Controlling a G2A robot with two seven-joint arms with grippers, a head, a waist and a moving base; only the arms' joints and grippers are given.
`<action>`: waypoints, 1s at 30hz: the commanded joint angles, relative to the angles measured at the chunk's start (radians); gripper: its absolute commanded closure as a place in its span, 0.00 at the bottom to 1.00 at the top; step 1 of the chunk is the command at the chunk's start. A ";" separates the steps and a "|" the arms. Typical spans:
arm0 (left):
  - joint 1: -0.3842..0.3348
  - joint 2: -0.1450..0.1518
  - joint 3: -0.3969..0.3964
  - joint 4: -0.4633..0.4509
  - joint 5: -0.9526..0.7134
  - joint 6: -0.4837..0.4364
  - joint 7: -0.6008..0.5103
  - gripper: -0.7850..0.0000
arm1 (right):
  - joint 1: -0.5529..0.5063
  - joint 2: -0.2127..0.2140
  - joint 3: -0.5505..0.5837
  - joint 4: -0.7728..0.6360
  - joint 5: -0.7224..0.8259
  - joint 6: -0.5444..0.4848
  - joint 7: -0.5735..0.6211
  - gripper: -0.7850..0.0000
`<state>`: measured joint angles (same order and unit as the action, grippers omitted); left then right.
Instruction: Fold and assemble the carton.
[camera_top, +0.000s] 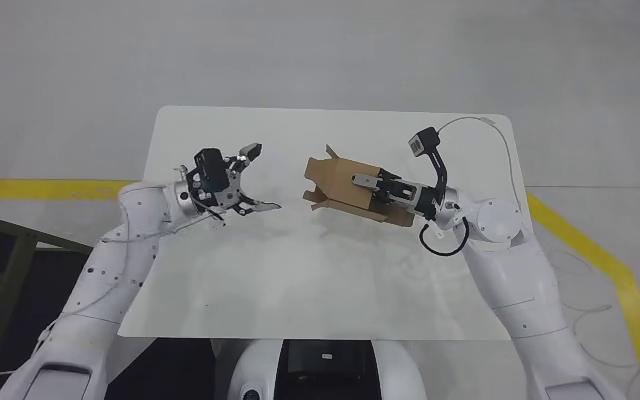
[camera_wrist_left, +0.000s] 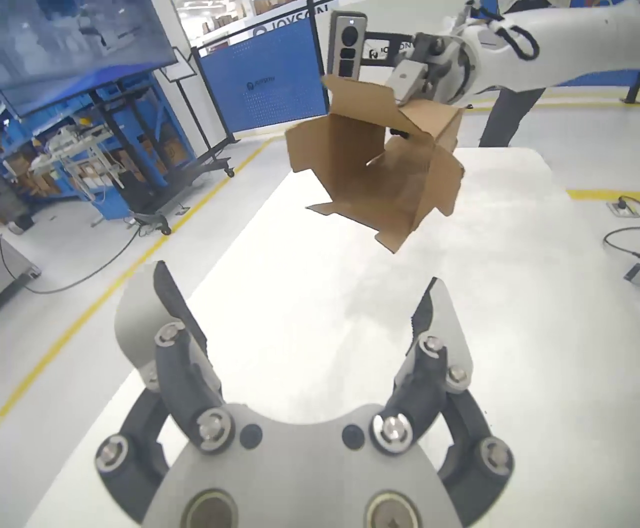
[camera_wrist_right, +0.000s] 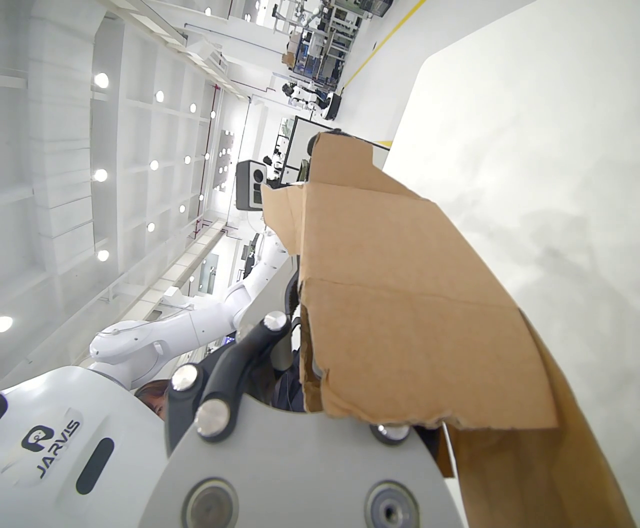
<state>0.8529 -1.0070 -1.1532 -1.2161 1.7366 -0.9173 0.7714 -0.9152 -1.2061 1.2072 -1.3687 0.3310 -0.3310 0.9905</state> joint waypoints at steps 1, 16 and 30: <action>-0.009 0.005 0.017 0.014 0.082 0.021 0.105 0.00 | 0.000 0.000 0.000 0.000 0.000 0.000 0.000 1.00; -0.058 0.025 0.128 0.075 0.112 0.124 0.255 0.00 | 0.000 0.000 0.000 0.000 0.000 0.000 0.000 1.00; -0.026 0.031 0.169 0.016 0.150 0.042 0.142 0.00 | -0.008 0.002 0.001 -0.011 0.031 0.030 0.011 1.00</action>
<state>0.8272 -0.9769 -0.9913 -1.1996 1.8798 -0.8634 0.9129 -0.9253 -1.2047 1.2078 -1.3820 0.3492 -0.3044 0.9872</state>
